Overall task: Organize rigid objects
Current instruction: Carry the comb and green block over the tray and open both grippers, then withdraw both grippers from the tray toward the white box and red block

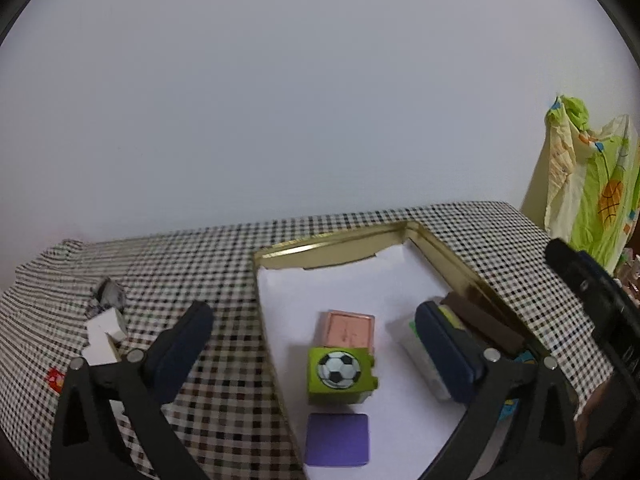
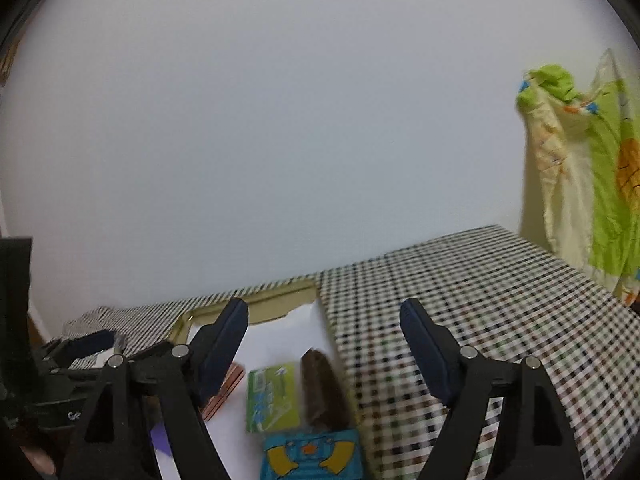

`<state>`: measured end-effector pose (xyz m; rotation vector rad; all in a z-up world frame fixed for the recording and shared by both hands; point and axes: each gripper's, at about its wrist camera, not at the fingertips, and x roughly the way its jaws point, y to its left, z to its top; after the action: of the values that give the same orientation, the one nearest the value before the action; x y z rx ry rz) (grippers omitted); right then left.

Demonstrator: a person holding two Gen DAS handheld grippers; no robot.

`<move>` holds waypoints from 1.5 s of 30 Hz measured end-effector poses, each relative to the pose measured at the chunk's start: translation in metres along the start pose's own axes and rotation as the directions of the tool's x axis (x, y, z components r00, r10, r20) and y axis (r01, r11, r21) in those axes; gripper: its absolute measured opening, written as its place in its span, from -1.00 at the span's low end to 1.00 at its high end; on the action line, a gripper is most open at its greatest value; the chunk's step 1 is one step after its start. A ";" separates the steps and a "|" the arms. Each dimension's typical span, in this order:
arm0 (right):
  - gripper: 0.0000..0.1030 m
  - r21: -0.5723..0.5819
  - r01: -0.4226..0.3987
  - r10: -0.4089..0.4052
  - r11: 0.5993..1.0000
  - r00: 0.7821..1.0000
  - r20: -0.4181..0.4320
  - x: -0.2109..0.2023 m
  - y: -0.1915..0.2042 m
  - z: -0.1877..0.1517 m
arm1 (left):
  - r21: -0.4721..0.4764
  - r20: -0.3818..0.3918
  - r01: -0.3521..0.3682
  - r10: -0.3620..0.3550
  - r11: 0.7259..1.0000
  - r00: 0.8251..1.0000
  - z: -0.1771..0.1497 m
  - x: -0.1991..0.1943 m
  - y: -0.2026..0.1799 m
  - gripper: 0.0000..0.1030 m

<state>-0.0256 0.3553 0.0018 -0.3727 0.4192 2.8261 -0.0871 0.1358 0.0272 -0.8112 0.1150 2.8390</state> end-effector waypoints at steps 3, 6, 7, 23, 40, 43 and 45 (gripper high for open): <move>0.56 0.013 0.028 -0.028 1.000 0.999 0.025 -0.001 -0.004 0.001 | 0.001 0.048 -0.040 0.040 0.999 0.998 -0.002 -0.008 0.007 0.99; 0.56 0.014 0.049 -0.050 0.999 0.997 0.057 -0.007 -0.004 0.003 | -0.011 0.098 -0.087 0.087 0.996 0.991 -0.004 -0.013 0.018 0.99; 0.56 0.009 0.066 -0.067 0.998 0.995 0.071 -0.008 -0.003 0.003 | -0.018 0.118 -0.102 0.103 0.995 0.988 -0.005 -0.015 0.021 0.99; 0.56 0.012 0.329 -0.314 0.944 0.887 0.338 -0.063 0.014 -0.014 | -0.053 0.224 -0.278 0.283 0.959 0.933 -0.038 -0.027 0.090 0.99; 0.56 -0.001 0.267 -0.246 0.964 0.891 0.382 -0.106 0.098 -0.041 | -0.065 0.208 -0.247 0.255 0.967 0.944 -0.047 -0.037 0.139 0.99; 0.56 -0.013 0.229 -0.209 0.973 0.908 0.362 -0.108 0.115 -0.047 | -0.065 0.208 -0.254 0.262 0.965 0.942 -0.046 -0.030 0.143 0.99; 0.56 -0.027 0.204 -0.181 0.979 0.916 0.358 -0.111 0.129 -0.051 | -0.075 0.199 -0.251 0.261 0.965 0.945 -0.047 -0.031 0.152 0.99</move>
<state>0.0513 0.1965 0.0181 0.0848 0.2018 2.6383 -0.0672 -0.0240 0.0076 -0.5368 0.1309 3.1635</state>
